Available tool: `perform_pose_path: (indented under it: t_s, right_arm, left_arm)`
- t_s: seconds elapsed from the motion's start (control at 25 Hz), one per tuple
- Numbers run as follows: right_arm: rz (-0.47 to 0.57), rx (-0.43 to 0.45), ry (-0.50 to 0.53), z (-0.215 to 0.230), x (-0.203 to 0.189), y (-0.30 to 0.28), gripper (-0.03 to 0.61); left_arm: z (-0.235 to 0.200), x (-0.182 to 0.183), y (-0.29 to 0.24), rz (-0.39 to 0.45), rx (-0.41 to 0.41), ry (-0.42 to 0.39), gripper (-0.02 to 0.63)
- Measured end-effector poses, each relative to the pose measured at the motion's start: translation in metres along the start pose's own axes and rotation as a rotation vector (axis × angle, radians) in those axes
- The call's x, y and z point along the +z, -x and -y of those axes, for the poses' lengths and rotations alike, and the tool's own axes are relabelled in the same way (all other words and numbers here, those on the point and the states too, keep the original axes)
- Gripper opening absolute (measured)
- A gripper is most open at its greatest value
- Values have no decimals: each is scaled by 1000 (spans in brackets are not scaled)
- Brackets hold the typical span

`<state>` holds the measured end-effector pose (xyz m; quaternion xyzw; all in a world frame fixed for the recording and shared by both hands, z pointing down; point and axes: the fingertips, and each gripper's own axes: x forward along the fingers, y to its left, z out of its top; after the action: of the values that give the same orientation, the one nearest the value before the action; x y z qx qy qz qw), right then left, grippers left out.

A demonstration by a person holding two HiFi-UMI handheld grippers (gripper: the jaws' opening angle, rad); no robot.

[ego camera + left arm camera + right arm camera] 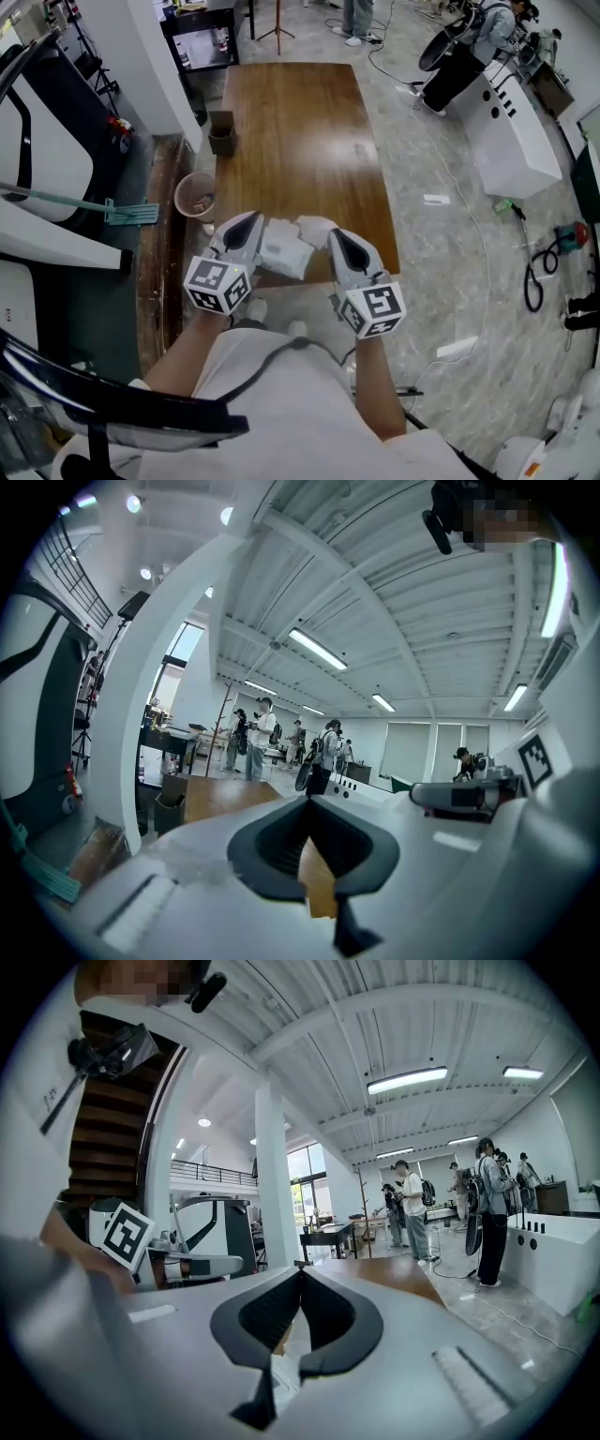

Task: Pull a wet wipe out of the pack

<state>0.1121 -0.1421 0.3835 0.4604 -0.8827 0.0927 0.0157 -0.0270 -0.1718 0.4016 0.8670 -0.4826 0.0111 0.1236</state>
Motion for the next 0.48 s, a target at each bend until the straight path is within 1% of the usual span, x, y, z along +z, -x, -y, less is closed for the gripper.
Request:
perform_pose_path:
  t_s: [0.48]
  right_arm:
    - [-18,-8,19,4,-1,-10,10]
  left_arm:
    - [-6,-6,-8,-17,-6,2,5]
